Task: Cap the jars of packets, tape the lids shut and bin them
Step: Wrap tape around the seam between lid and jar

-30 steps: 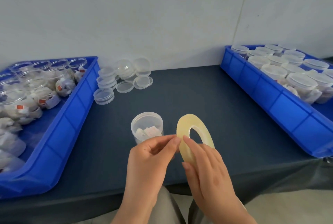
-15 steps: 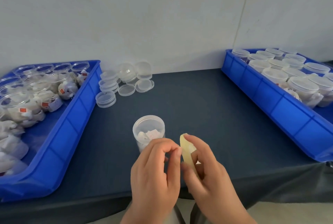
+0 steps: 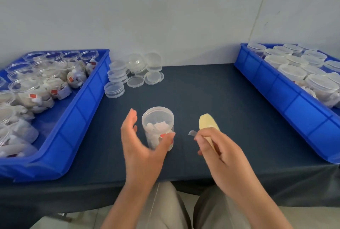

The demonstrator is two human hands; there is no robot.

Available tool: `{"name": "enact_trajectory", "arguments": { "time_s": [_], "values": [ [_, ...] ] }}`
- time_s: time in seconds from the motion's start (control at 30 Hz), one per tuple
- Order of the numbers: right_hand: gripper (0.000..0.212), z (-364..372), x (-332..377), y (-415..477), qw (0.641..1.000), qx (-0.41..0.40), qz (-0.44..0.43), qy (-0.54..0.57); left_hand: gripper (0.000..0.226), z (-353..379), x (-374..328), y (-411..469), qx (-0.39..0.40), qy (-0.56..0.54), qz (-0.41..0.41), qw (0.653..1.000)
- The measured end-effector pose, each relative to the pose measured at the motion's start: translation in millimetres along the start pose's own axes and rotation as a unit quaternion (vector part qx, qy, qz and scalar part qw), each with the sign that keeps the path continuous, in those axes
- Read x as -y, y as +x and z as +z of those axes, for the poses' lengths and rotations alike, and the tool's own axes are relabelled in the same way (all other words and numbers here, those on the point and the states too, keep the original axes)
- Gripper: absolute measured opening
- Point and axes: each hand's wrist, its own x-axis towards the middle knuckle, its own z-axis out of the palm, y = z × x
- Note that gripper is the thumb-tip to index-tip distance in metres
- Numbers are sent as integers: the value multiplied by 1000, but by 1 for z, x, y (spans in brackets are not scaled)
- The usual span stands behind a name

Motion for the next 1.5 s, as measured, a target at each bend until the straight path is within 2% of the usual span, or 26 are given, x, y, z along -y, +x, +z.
{"name": "enact_trajectory", "arguments": {
  "time_s": [0.03, 0.1, 0.2, 0.27, 0.33, 0.43, 0.63, 0.77, 0.9, 1.0, 1.17, 1.5],
  "values": [
    [18, -2, 0, 4, 1000, 0, -1, -21, 112, 3, 1, 7, 49, -4, -45, 998],
    [21, -5, 0, 11, 999, 4, -1, -51, 116, 9, 5, 20, 102, -8, -76, 992],
    [22, -7, 4, 18, 996, 27, -5, -90, 80, 7, 9, 34, 95, 21, -79, 992],
    [22, -8, 7, 22, 994, 30, -14, -103, 60, 4, 9, 38, 127, 32, -90, 987],
    [22, -8, 10, 28, 992, 43, -12, -116, 62, 4, 8, 39, 155, 9, -101, 983],
    [21, -4, 9, 36, 986, 81, -2, -146, 82, 7, 5, 39, 156, -9, -114, 981],
    [22, 2, 5, 45, 986, 86, 3, -141, 72, 10, 1, 38, 199, -13, -121, 972],
    [17, 5, 6, 49, 985, 79, 5, -152, 44, 10, -6, 36, 216, -4, -104, 971],
    [18, 8, 10, 50, 985, 68, 13, -161, 37, 11, -7, 32, 213, 2, -88, 973],
    [17, 10, 10, 50, 984, 63, 13, -166, 42, 12, -4, 31, 206, 0, -79, 975],
    [14, 11, 7, 49, 981, 76, 18, -177, 68, 12, -1, 30, 192, 13, -47, 980],
    [15, 14, 3, 48, 982, 66, 19, -177, 63, 13, 1, 30, 176, 19, -28, 984]
  ]
}}
